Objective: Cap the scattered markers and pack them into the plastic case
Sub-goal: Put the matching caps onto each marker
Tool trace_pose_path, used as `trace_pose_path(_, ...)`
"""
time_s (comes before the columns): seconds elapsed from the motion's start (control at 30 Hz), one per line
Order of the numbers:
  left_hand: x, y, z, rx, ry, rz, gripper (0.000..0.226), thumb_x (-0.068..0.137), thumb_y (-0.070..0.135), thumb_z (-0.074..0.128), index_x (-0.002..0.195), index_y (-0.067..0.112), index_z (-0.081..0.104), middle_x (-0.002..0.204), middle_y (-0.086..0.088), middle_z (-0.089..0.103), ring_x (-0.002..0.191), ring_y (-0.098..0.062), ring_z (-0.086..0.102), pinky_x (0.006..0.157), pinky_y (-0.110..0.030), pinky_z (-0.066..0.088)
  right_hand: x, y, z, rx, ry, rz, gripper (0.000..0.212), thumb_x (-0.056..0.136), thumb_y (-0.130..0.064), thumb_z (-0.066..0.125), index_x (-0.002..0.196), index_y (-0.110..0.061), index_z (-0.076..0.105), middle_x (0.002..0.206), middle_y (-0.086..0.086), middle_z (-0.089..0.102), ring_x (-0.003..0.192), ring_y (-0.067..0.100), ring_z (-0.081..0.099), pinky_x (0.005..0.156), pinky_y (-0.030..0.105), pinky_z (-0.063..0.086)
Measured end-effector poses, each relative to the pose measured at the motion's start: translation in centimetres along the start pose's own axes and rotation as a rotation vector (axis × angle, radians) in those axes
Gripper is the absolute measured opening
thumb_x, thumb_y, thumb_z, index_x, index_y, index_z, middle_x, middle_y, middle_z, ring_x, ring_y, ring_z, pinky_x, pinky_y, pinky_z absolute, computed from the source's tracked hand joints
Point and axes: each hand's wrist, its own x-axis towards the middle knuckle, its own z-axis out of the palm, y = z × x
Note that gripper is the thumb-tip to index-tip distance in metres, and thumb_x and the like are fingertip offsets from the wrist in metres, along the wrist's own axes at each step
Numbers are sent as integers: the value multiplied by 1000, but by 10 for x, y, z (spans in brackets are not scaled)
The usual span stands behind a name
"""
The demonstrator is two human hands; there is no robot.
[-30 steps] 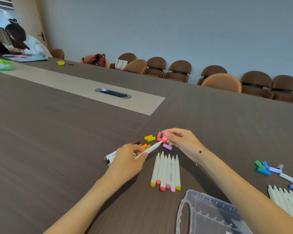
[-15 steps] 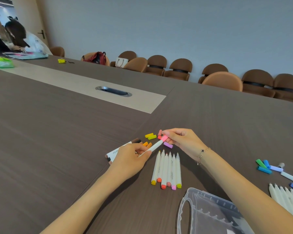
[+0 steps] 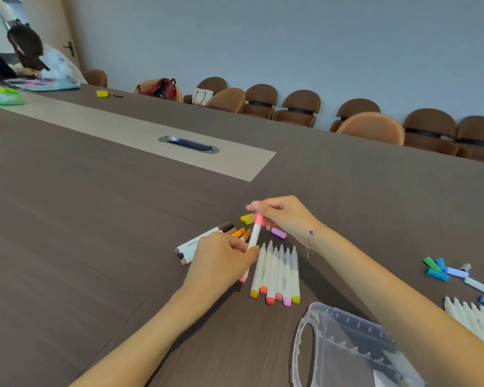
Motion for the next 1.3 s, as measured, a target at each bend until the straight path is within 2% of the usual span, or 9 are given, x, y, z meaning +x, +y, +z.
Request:
trace_pose_path(0.07,3,-5,-4,172,9,45,23,85,40,63,80,22,76,60,7,67,61,-8,63,72,-18,53,8,1,-13,-72,64,15,37,98,-39,42,112,-17,68,94,-3,66,65,9,54,64,16,47)
trace_pose_path(0.17,5,-9,-5,376,-35,65,36,84,53,59,78,20,75,72,3,70,71,-9,64,76,-20,52,10,21,-38,-178,207,53,30,99,-24,41,111,-16,67,108,-2,64,67,6,53,61,12,43)
trace_pose_path(0.3,8,-10,-1,599,41,152,45,84,61,53,82,18,66,81,3,67,83,-13,61,79,-29,51,5,53,-51,-343,227,91,26,96,-18,46,100,-21,71,114,-6,66,100,10,58,91,22,43)
trace_pose_path(0.5,11,-14,-1,451,37,135,18,89,39,56,89,22,58,87,5,63,79,-9,60,72,-25,53,14,39,-27,-517,49,-26,22,96,-18,51,108,-17,69,116,-3,63,106,11,55,87,20,42)
trace_pose_path(0.57,7,-10,1,366,30,204,13,87,40,58,87,27,60,78,12,55,73,-6,55,64,-19,49,22,32,-17,-577,-16,-80,22,95,-18,53,111,-18,68,118,-1,63,105,13,55,90,24,45)
trace_pose_path(0.67,-4,-4,10,339,-66,274,19,83,49,61,76,31,59,67,14,47,66,-4,49,55,-14,36,36,27,-7,-652,-107,-141,26,94,-16,54,117,-19,66,120,3,62,99,13,56,91,28,47)
trace_pose_path(0.93,-1,-12,14,318,-158,185,16,82,47,63,80,31,65,67,15,51,66,-3,52,58,-15,42,52,33,9,-763,-135,-116,35,97,-25,49,130,-22,56,135,3,53,123,21,48,102,33,42)
trace_pose_path(1.1,-7,-5,15,380,-147,182,16,83,46,61,75,32,59,68,13,50,66,-4,51,56,-16,39,53,36,12,-765,-108,-129,31,94,-29,54,123,-20,62,127,5,56,114,21,52,92,27,44)
trace_pose_path(1.3,-18,0,19,451,-113,242,24,84,49,56,89,26,62,90,9,58,83,-7,55,67,-20,45,54,36,4,-660,-158,-99,23,88,-27,64,109,-16,67,108,3,65,97,15,58,81,25,49)
